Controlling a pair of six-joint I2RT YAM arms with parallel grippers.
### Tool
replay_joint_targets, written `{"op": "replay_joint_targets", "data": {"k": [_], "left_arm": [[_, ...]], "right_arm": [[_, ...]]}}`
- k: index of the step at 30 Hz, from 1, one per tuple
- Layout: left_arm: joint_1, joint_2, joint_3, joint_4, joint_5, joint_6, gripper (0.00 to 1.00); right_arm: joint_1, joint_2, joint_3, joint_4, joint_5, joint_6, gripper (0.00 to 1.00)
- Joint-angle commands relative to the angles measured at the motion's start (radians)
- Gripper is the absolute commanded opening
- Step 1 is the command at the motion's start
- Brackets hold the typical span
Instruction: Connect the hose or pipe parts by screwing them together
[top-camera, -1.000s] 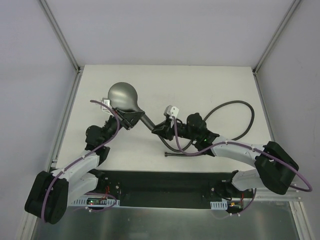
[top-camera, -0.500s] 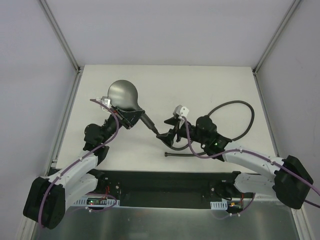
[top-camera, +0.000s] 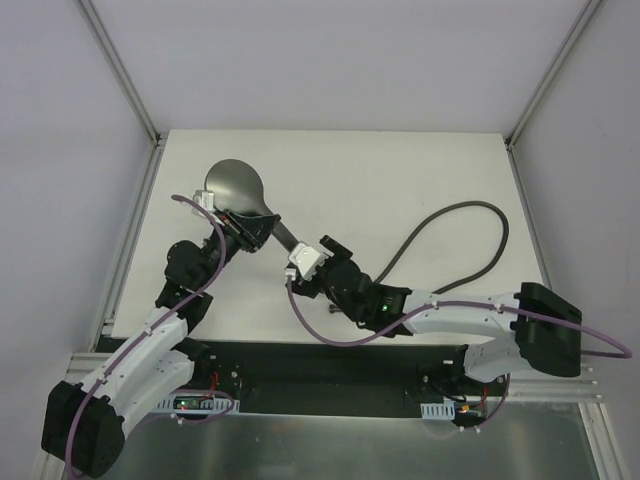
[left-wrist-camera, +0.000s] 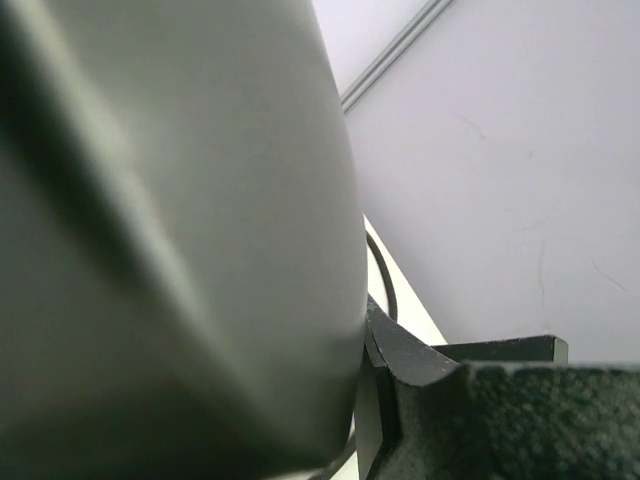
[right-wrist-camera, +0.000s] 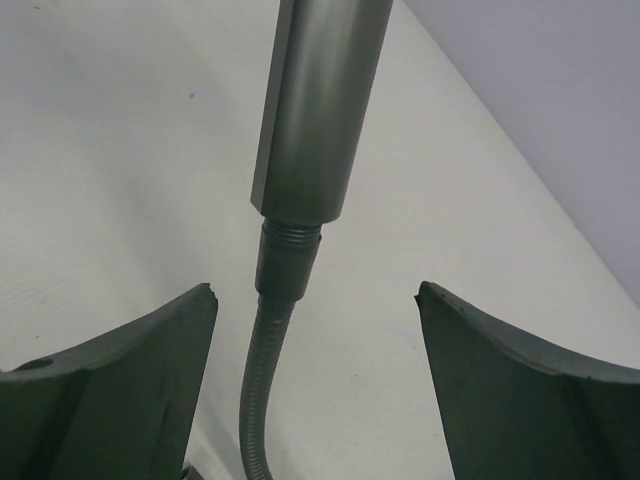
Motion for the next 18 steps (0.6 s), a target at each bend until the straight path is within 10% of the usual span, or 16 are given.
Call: {"op": "replay_joint_targets", "data": {"k": [1,6,11,18], "left_arm": [[-0.010,-0.041,0.080,-0.016,-0.054,-0.028,0.00],[-0.012,-0.072,0.110,-0.120,-0.080,-0.040,0.00],[-0.012,-0.077,0.084,-0.087,-0.027,-0.059,0.00],[-0.010,0.061,0.014,0.249,0.268,0.016,0.00]], "right_arm": [[0.032,0.095,0.109,0.066,0.203,-0.122,0.82],[0.050,0.179,0.174,0.107,0.230,-0.166,0.58],[0.046,0.140,0.147,0.155,0.138,-0.151,0.05],[-0.129,-0.053,-0.033,0.193,-0.560,0.103,0.01]]}}
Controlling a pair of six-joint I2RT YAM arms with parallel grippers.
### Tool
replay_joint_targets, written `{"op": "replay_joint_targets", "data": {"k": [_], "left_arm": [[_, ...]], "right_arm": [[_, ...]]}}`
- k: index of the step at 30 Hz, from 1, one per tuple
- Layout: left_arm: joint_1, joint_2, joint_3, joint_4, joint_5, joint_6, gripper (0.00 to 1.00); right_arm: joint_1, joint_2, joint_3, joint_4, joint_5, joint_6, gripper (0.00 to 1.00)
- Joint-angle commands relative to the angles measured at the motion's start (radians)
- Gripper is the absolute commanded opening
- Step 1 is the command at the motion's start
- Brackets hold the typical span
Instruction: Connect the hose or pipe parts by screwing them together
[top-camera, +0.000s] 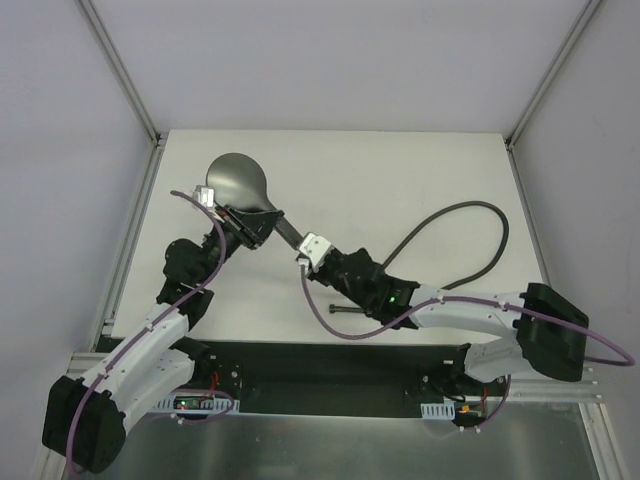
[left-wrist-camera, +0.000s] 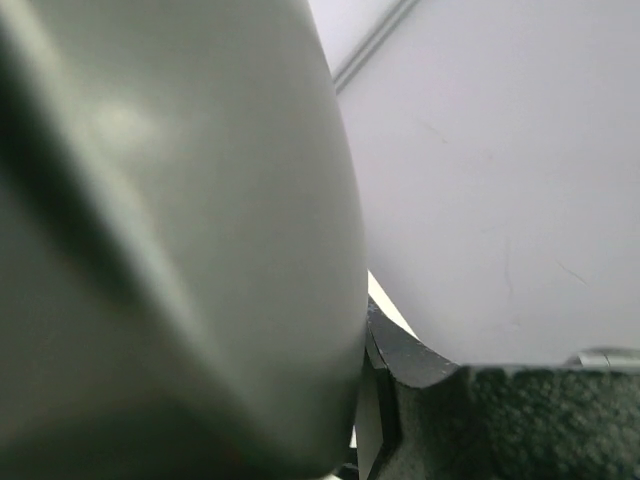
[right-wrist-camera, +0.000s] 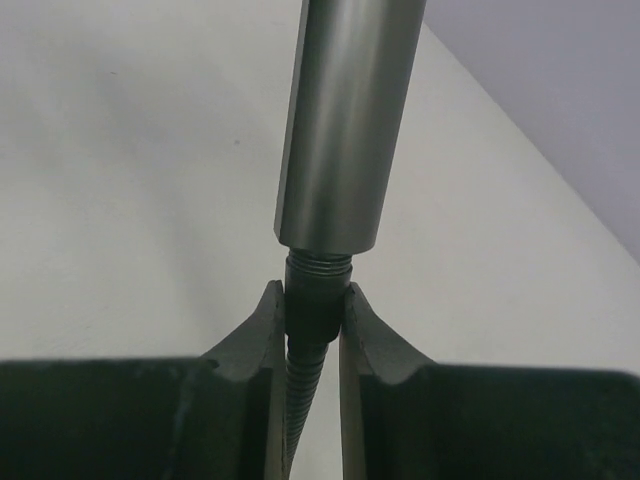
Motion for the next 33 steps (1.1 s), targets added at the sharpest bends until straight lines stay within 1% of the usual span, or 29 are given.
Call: {"op": "replay_joint_targets", "data": {"k": [1,2,3,4,5,6,10,11,13,17,18,20,21,23,24,25,26,27,28,29,30,31,32,33], "left_arm": [[-0.012,0.086,-0.035,0.370,0.284,0.051,0.00],[-0.012,0.103,-0.045,0.430,0.315,0.048,0.00],[-0.012,0.134,-0.046,0.474,0.336,0.037,0.00],[-0.012,0.149,-0.043,0.555,0.385,0.023,0.00],[-0.013,0.177,-0.030,0.584,0.405,0.020,0.00],[-0.013,0.186,-0.020,0.603,0.422,0.019,0.00],[-0.013,0.257,0.031,0.695,0.530,0.007,0.00],[-0.013,0.286,0.033,0.766,0.545,-0.001,0.00],[-0.013,0.311,0.027,0.822,0.536,-0.026,0.00],[-0.016,0.341,0.013,0.854,0.491,-0.014,0.00],[-0.018,0.343,0.014,0.853,0.475,-0.010,0.00],[-0.018,0.344,0.016,0.838,0.446,-0.012,0.00],[-0.019,0.338,0.017,0.813,0.397,-0.003,0.00],[-0.023,0.305,0.019,0.703,0.344,0.022,0.00],[-0.024,0.288,0.023,0.652,0.318,0.055,0.00],[-0.029,0.272,0.028,0.538,0.254,0.075,0.00],[-0.029,0.239,0.040,0.472,0.213,0.089,0.00],[-0.030,0.220,0.051,0.400,0.168,0.109,0.00],[-0.030,0.203,0.062,0.270,0.080,0.118,0.00],[-0.029,0.176,0.071,0.235,0.051,0.128,0.00],[-0.030,0.162,0.073,0.200,0.021,0.138,0.00],[-0.032,0.148,0.073,0.175,-0.024,0.140,0.00],[-0.030,0.121,0.074,0.123,-0.047,0.140,0.00],[-0.032,0.108,0.076,0.095,-0.065,0.140,0.00]], "right_arm": [[-0.112,-0.128,-0.069,0.075,-0.554,0.154,0.01],[-0.159,-0.150,-0.077,0.068,-0.610,0.192,0.01],[-0.183,-0.159,-0.085,0.068,-0.719,0.209,0.01],[-0.204,-0.167,-0.091,0.069,-0.762,0.226,0.01],[-0.244,-0.182,-0.109,0.071,-0.799,0.238,0.01],[-0.264,-0.187,-0.117,0.081,-0.870,0.258,0.00],[-0.347,-0.210,-0.147,0.117,-0.994,0.306,0.01],[-0.359,-0.216,-0.151,0.123,-1.016,0.324,0.01],[-0.385,-0.217,-0.157,0.147,-1.074,0.361,0.01],[-0.402,-0.217,-0.169,0.170,-1.111,0.396,0.01],[-0.402,-0.217,-0.175,0.170,-1.096,0.401,0.14],[-0.404,-0.231,-0.198,0.170,-1.062,0.409,0.30],[-0.401,-0.239,-0.209,0.166,-1.007,0.410,0.48],[-0.399,-0.271,-0.235,0.144,-0.944,0.418,0.61],[-0.399,-0.283,-0.241,0.128,-0.877,0.419,0.72],[-0.388,-0.308,-0.246,0.111,-0.840,0.418,0.75],[-0.376,-0.320,-0.249,0.071,-0.796,0.403,0.78],[-0.362,-0.332,-0.250,0.051,-0.683,0.384,0.82],[-0.318,-0.345,-0.249,0.032,-0.612,0.363,0.83],[-0.290,-0.348,-0.240,-0.006,-0.544,0.297,0.84],[-0.263,-0.348,-0.230,-0.029,-0.389,0.269,0.85],[-0.206,-0.336,-0.217,-0.050,-0.313,0.245,0.86],[-0.178,-0.325,-0.182,-0.086,-0.238,0.217,0.86],[-0.154,-0.313,-0.169,-0.093,-0.123,0.168,0.88]]}}
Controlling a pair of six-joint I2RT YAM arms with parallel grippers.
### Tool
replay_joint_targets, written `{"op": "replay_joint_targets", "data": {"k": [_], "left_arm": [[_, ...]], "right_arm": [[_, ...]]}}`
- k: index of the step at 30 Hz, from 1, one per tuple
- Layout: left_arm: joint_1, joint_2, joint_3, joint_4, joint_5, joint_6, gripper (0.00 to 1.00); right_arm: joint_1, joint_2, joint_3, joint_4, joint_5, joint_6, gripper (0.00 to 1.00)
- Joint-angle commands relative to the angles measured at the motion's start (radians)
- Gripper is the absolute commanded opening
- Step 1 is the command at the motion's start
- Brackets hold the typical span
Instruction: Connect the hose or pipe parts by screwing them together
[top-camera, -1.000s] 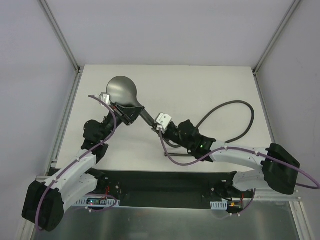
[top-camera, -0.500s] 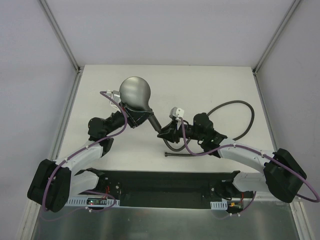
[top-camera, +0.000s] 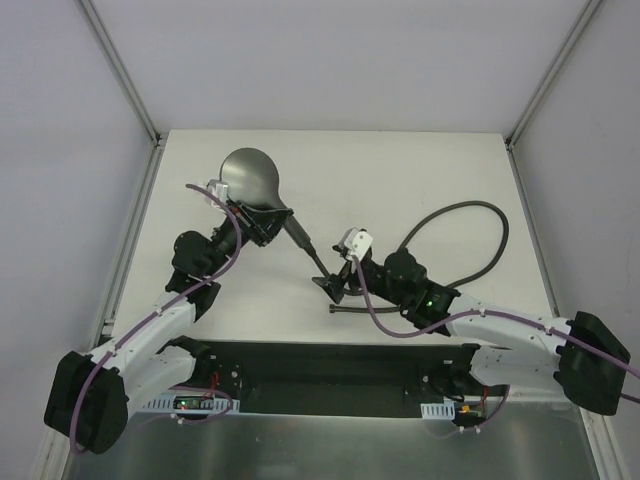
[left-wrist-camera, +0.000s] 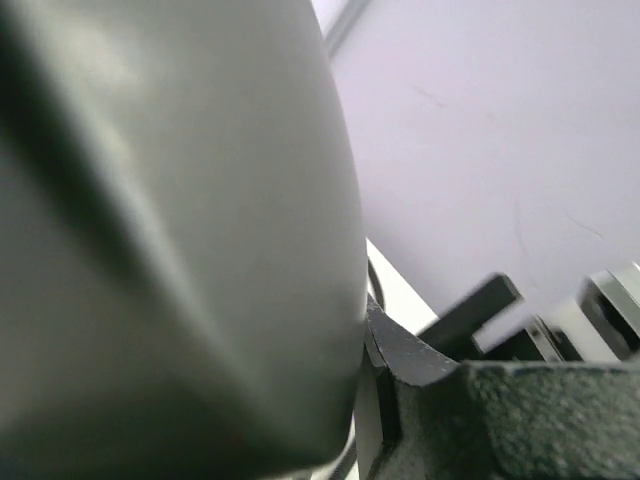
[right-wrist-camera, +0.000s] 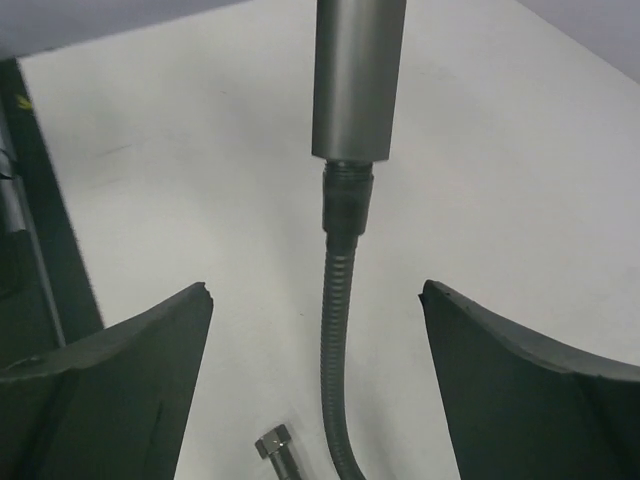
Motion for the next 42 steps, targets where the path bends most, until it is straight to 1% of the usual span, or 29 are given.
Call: {"op": "replay_joint_targets", "data": {"k": [1,2,3,5,6,8,12,16,19,21,24,25,26,27,28,29,31,32,34,35,36,37,38,39,40,41,42], "left_arm": [[-0.010,-0.095,0.063,-0.168,-0.207,0.060,0.00],[-0.010,-0.116,0.074,-0.229,-0.239,0.059,0.00],[-0.012,-0.124,0.080,-0.254,-0.250,0.051,0.00],[-0.012,-0.142,0.099,-0.316,-0.271,0.042,0.00],[-0.010,-0.147,0.102,-0.333,-0.278,0.031,0.00],[-0.012,-0.158,0.117,-0.367,-0.296,0.007,0.00],[-0.015,-0.158,0.152,-0.457,-0.302,-0.023,0.00],[-0.019,-0.152,0.204,-0.559,-0.322,-0.049,0.00],[-0.019,-0.155,0.226,-0.605,-0.331,-0.050,0.00],[-0.019,-0.159,0.232,-0.622,-0.337,-0.058,0.00],[-0.019,-0.175,0.237,-0.642,-0.345,-0.073,0.00],[-0.021,-0.179,0.244,-0.648,-0.344,-0.073,0.00],[-0.021,-0.179,0.251,-0.669,-0.341,-0.073,0.00],[-0.019,-0.179,0.255,-0.676,-0.339,-0.072,0.00],[-0.021,-0.182,0.258,-0.679,-0.339,-0.073,0.00],[-0.021,-0.184,0.257,-0.680,-0.334,-0.079,0.00],[-0.021,-0.190,0.252,-0.677,-0.331,-0.084,0.00],[-0.021,-0.191,0.246,-0.668,-0.327,-0.079,0.00],[-0.021,-0.198,0.197,-0.550,-0.273,-0.055,0.00],[-0.019,-0.199,0.174,-0.498,-0.253,-0.021,0.00],[-0.021,-0.201,0.148,-0.440,-0.192,-0.006,0.00],[-0.021,-0.196,0.078,-0.247,-0.157,0.009,0.00],[-0.021,-0.189,0.045,-0.164,-0.128,0.014,0.00],[-0.021,-0.179,0.016,-0.077,-0.097,0.002,0.00],[-0.019,-0.143,-0.034,0.087,-0.040,-0.004,0.00],[-0.021,-0.121,-0.053,0.169,-0.003,-0.009,0.00],[-0.019,-0.098,-0.077,0.226,0.018,-0.016,0.00]], "right_arm": [[0.143,0.047,0.095,-0.087,0.480,-0.183,0.89],[0.165,0.067,0.111,-0.089,0.534,-0.204,0.90],[0.188,0.087,0.152,-0.086,0.638,-0.253,0.92],[0.246,0.152,0.181,-0.054,0.721,-0.301,0.95],[0.260,0.175,0.213,-0.035,0.804,-0.324,0.95],[0.294,0.242,0.249,-0.009,0.853,-0.367,0.95],[0.322,0.368,0.325,-0.001,0.875,-0.395,0.94],[0.334,0.437,0.399,-0.001,0.866,-0.398,0.92],[0.340,0.491,0.439,-0.010,0.884,-0.410,0.89],[0.340,0.520,0.474,-0.012,0.910,-0.418,0.82],[0.340,0.539,0.494,-0.017,0.910,-0.409,0.76],[0.340,0.539,0.496,-0.020,0.906,-0.403,0.72],[0.340,0.537,0.494,-0.020,0.906,-0.400,0.58],[0.340,0.536,0.491,-0.020,0.907,-0.387,0.50],[0.340,0.531,0.491,-0.020,0.909,-0.383,0.44],[0.340,0.528,0.491,-0.018,0.909,-0.377,0.32],[0.337,0.516,0.484,-0.020,0.894,-0.366,0.22],[0.336,0.510,0.479,-0.020,0.863,-0.363,0.11],[0.323,0.474,0.453,-0.021,0.803,-0.326,0.02],[0.314,0.456,0.438,-0.023,0.715,-0.302,0.01],[0.281,0.415,0.418,-0.023,0.658,-0.269,0.01],[0.261,0.392,0.380,-0.023,0.595,-0.239,0.01],[0.236,0.369,0.355,-0.021,0.435,-0.170,0.01],[0.177,0.323,0.330,-0.012,0.342,-0.133,0.01],[0.146,0.303,0.306,0.035,0.253,-0.102,0.01],[0.116,0.286,0.252,0.061,0.093,-0.040,0.01],[0.065,0.266,0.243,0.069,0.020,-0.019,0.01]]}}
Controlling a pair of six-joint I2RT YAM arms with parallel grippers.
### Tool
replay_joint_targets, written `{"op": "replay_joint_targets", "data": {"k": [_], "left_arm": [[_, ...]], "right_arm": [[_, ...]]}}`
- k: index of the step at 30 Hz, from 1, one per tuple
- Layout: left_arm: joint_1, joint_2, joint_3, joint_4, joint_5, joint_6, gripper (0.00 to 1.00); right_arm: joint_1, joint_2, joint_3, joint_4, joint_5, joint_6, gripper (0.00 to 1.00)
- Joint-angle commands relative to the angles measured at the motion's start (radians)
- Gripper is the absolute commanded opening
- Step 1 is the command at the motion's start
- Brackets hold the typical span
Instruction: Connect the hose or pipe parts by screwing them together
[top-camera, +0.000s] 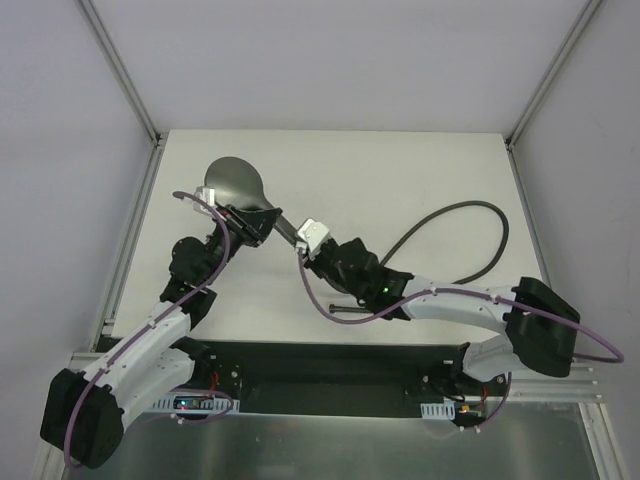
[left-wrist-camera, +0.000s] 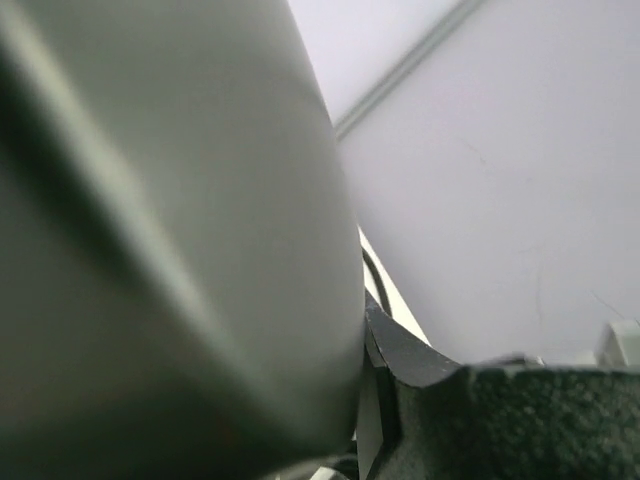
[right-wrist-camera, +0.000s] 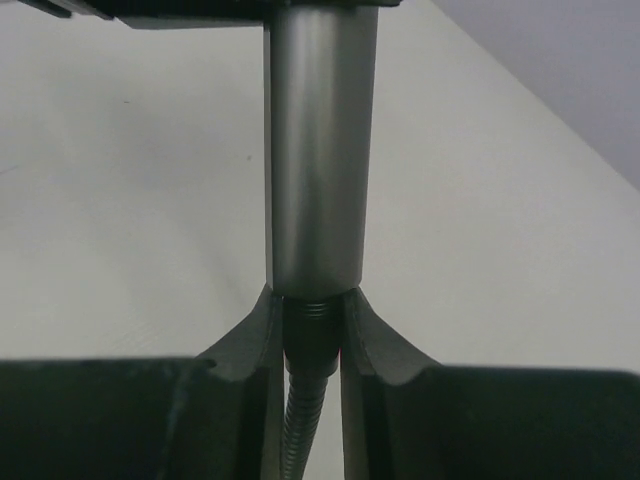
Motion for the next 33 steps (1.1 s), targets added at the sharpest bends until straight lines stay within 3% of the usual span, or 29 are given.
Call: {"op": "replay_joint_targets", "data": {"k": [1,5,8,13,16,19,20,23,25,28,29,33], "left_arm": [[-0.010,0.094,-0.088,0.613,0.306,0.047,0.00],[-0.009,0.200,-0.103,0.845,0.407,0.024,0.00],[-0.009,0.266,-0.061,0.903,0.525,0.024,0.00],[-0.010,0.306,-0.024,0.911,0.544,0.064,0.00],[-0.010,0.293,0.001,0.820,0.526,0.102,0.00],[-0.012,0.244,0.003,0.672,0.417,0.159,0.00],[-0.014,0.227,0.002,0.623,0.377,0.193,0.00],[-0.023,0.158,0.007,0.452,0.239,0.233,0.00],[-0.029,0.124,0.018,0.386,0.178,0.251,0.00],[-0.035,0.090,0.045,0.253,0.078,0.236,0.00],[-0.038,0.084,0.056,0.186,0.029,0.215,0.00],[-0.047,0.050,0.082,0.095,-0.056,0.153,0.00]], "right_arm": [[-0.151,-0.113,-0.084,0.092,-0.536,0.196,0.01],[-0.232,-0.139,-0.127,0.119,-0.856,0.236,0.01],[-0.298,-0.150,-0.179,0.237,-1.026,0.332,0.01],[-0.389,-0.142,-0.210,0.353,-1.157,0.481,0.02],[-0.395,-0.162,-0.216,0.312,-1.151,0.478,0.15],[-0.393,-0.204,-0.217,0.191,-1.053,0.443,0.46],[-0.392,-0.217,-0.231,0.166,-0.971,0.416,0.60],[-0.361,-0.293,-0.274,0.115,-0.763,0.368,0.82],[-0.314,-0.343,-0.279,0.059,-0.637,0.308,0.87],[-0.196,-0.371,-0.247,-0.024,-0.316,0.175,0.92],[-0.162,-0.362,-0.237,-0.034,-0.174,0.128,0.92],[-0.002,-0.278,-0.173,-0.002,0.094,-0.046,0.93]]}}
